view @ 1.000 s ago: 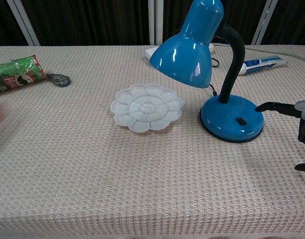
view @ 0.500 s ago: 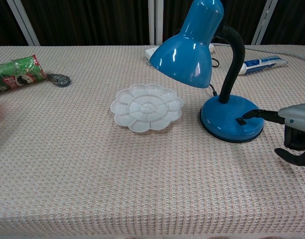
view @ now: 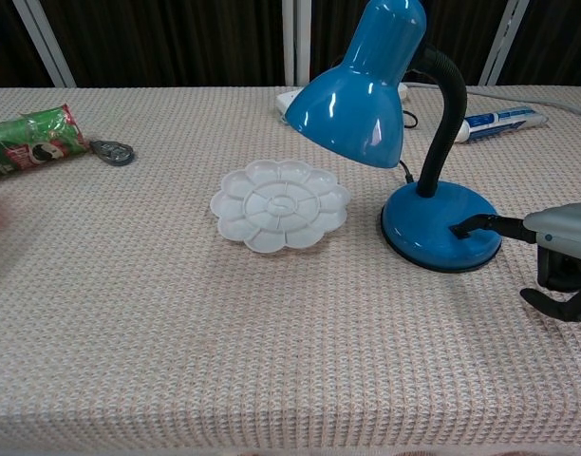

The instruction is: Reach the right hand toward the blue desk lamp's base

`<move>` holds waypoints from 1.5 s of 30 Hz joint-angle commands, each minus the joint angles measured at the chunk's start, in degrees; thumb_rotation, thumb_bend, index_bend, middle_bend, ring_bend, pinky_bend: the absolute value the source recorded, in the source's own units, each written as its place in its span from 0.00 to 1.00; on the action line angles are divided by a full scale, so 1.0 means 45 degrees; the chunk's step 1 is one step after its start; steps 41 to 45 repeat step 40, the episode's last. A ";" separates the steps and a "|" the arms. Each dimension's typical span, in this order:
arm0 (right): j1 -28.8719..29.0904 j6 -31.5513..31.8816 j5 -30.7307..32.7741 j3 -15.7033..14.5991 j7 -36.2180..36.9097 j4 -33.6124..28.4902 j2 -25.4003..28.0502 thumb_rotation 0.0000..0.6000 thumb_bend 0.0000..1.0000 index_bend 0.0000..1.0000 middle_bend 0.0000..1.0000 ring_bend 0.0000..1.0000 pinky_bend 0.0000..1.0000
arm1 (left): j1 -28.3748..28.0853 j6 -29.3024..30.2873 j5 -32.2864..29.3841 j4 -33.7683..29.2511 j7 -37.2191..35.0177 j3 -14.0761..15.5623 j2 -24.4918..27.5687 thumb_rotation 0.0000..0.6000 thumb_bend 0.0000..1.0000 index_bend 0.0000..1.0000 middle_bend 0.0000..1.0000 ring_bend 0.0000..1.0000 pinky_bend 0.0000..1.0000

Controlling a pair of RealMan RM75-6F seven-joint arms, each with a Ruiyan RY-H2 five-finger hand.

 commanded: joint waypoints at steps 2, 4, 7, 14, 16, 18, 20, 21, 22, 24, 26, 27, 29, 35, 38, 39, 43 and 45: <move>-0.0005 0.0125 0.0173 -0.0173 -0.0029 -0.0107 0.0036 1.00 0.48 0.00 1.00 0.93 0.90 | -0.0008 0.0004 0.0006 0.0027 -0.0033 -0.0010 -0.0014 1.00 0.03 0.00 0.00 0.00 0.00; -0.0084 0.0248 0.0224 -0.0288 0.0050 -0.0177 0.0014 1.00 0.48 0.00 1.00 0.93 0.90 | -0.0009 0.0003 0.0005 0.0060 -0.0071 -0.0011 -0.0029 1.00 0.03 0.00 0.00 0.00 0.00; -0.0177 0.0318 0.0208 -0.0490 0.0163 -0.0087 -0.0094 1.00 0.47 0.00 1.00 0.93 0.90 | -0.0025 -0.0044 -0.0004 0.0106 -0.0113 -0.0002 -0.0047 1.00 0.03 0.00 0.00 0.00 0.00; -0.0329 0.0645 -0.0215 -0.0644 0.0500 0.0102 -0.0299 1.00 0.45 0.00 1.00 0.93 0.90 | 0.0013 0.0049 0.0051 0.0095 -0.0225 0.0012 0.0014 1.00 0.03 0.00 0.00 0.00 0.00; -0.0489 0.1223 -0.0845 -0.0493 0.0789 -0.0039 -0.0206 1.00 0.44 0.00 1.00 0.93 0.90 | 0.0040 0.0108 0.0061 0.0078 -0.0253 0.0010 0.0048 1.00 0.03 0.00 0.00 0.00 0.00; -0.0727 0.1906 -0.1587 -0.0378 0.1154 -0.0158 -0.0071 1.00 0.43 0.00 1.00 0.93 0.90 | 0.0054 0.0132 0.0070 0.0062 -0.0263 0.0012 0.0068 1.00 0.03 0.00 0.00 0.00 0.00; -0.1015 0.2643 -0.2426 -0.0296 0.1665 -0.0202 0.0110 1.00 0.39 0.00 1.00 0.92 0.90 | 0.0062 0.0144 0.0077 0.0052 -0.0270 0.0015 0.0082 1.00 0.03 0.00 0.00 0.00 0.00; -0.1203 0.3108 -0.2827 -0.0240 0.1945 -0.0234 0.0244 1.00 0.35 0.00 1.00 0.91 0.90 | 0.0065 0.0154 0.0082 0.0043 -0.0276 0.0012 0.0085 1.00 0.03 0.00 0.00 0.00 0.00; -0.1469 0.3663 -0.3320 -0.0248 0.2304 -0.0239 0.0426 1.00 0.33 0.00 0.99 0.90 0.89 | 0.0067 0.0168 0.0089 0.0032 -0.0286 0.0008 0.0093 1.00 0.03 0.00 0.00 0.00 0.00; -0.1925 0.4495 -0.3954 -0.0346 0.2750 -0.0197 0.0748 1.00 0.26 0.00 0.93 0.83 0.83 | 0.0074 0.0191 0.0099 0.0006 -0.0274 0.0002 0.0104 1.00 0.03 0.00 0.00 0.00 0.00; -0.2576 0.5553 -0.4678 -0.0573 0.3244 0.0024 0.1067 1.00 0.20 0.00 0.72 0.65 0.67 | 0.0096 0.0227 0.0100 -0.0023 -0.0256 0.0001 0.0130 1.00 0.03 0.00 0.00 0.00 0.00; -0.2963 0.6115 -0.4992 -0.0724 0.3461 0.0263 0.1205 1.00 0.18 0.00 0.55 0.50 0.53 | 0.0105 0.0226 0.0090 -0.0056 -0.0236 0.0004 0.0169 1.00 0.03 0.00 0.00 0.00 0.00; -0.3481 0.6728 -0.5269 -0.0987 0.3471 0.0641 0.1470 1.00 0.16 0.00 0.24 0.21 0.25 | 0.0106 0.0221 0.0079 -0.0113 -0.0209 -0.0002 0.0244 1.00 0.03 0.00 0.00 0.00 0.00; -0.4804 0.7714 -0.5545 -0.1616 0.5126 0.1779 0.2154 1.00 0.00 0.00 0.00 0.00 0.00 | 0.0151 0.0296 0.0034 -0.0151 -0.0159 -0.0041 0.0369 1.00 0.03 0.00 0.00 0.00 0.00; -0.5366 0.8417 -0.5184 -0.1268 0.5441 0.2416 0.1936 1.00 0.00 0.00 0.00 0.00 0.00 | 0.0136 0.0288 0.0191 -0.0095 -0.0310 0.0026 0.0374 1.00 0.03 0.00 0.00 0.00 0.00; -0.5479 0.8581 -0.5092 -0.1126 0.5595 0.2536 0.1854 1.00 0.00 0.00 0.00 0.00 0.00 | 0.0122 0.0272 0.0240 -0.0082 -0.0410 0.0047 0.0375 1.00 0.03 0.00 0.00 0.00 0.00; -0.5574 0.8709 -0.5072 -0.1001 0.5792 0.2704 0.1818 1.00 0.00 0.00 0.00 0.00 0.00 | 0.0109 0.0260 0.0275 -0.0067 -0.0486 0.0058 0.0372 1.00 0.03 0.00 0.00 0.00 0.00; -0.5574 0.8709 -0.5072 -0.1001 0.5792 0.2704 0.1818 1.00 0.00 0.00 0.00 0.00 0.00 | 0.0109 0.0260 0.0275 -0.0067 -0.0486 0.0058 0.0372 1.00 0.03 0.00 0.00 0.00 0.00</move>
